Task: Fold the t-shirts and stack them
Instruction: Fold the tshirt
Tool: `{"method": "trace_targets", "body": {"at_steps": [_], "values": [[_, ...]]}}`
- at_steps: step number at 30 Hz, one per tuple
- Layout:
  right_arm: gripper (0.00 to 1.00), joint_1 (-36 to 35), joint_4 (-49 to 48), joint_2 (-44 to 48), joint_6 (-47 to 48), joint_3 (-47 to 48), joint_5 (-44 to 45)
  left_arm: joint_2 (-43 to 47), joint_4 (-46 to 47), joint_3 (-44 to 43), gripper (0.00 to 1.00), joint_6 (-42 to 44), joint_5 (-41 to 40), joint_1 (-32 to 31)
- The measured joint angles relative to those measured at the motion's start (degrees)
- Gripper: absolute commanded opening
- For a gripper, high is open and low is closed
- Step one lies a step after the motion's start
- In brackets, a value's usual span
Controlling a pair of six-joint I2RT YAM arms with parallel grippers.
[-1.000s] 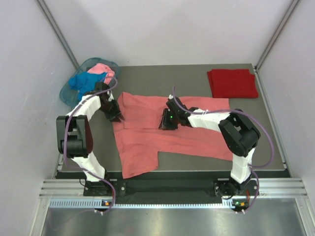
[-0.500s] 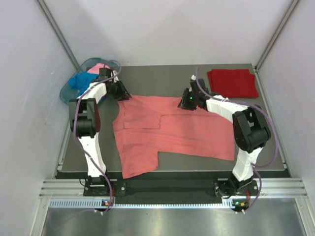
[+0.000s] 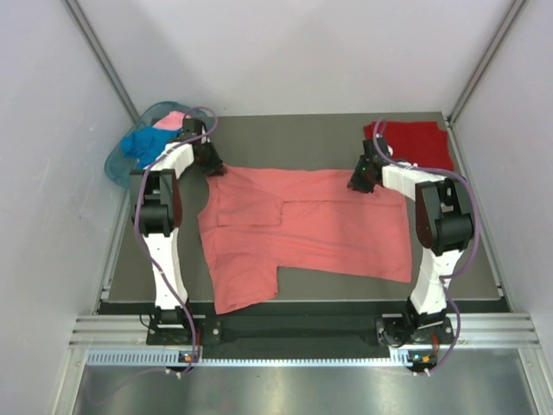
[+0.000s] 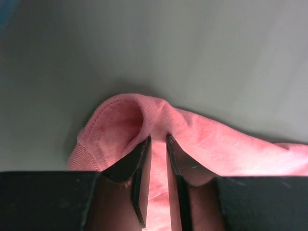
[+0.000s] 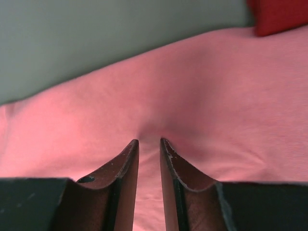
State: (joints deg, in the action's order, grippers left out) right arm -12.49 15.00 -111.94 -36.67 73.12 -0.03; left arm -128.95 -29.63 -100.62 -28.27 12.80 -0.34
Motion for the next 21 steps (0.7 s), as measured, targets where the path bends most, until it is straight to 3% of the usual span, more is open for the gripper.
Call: {"method": "trace_targets", "body": {"at_steps": [10,14,18,21], "values": [[0.27,2.97,-0.63,0.11,-4.09,-0.48,1.88,0.07,-1.77,-1.07,0.26,-0.52,-2.60,-0.37],[0.36,3.15,1.29,0.44,-3.80,0.46,3.06,1.38,-6.40,-2.82,0.33,0.00,-3.65,-0.72],[0.39,3.98,8.59,4.04,-3.37,1.40,6.03,9.75,-10.58,-2.23,0.36,0.50,-4.24,-1.46],[0.39,3.76,13.11,10.99,-2.43,1.14,7.28,22.16,-9.03,4.63,0.38,1.62,-3.34,-2.10]]}}
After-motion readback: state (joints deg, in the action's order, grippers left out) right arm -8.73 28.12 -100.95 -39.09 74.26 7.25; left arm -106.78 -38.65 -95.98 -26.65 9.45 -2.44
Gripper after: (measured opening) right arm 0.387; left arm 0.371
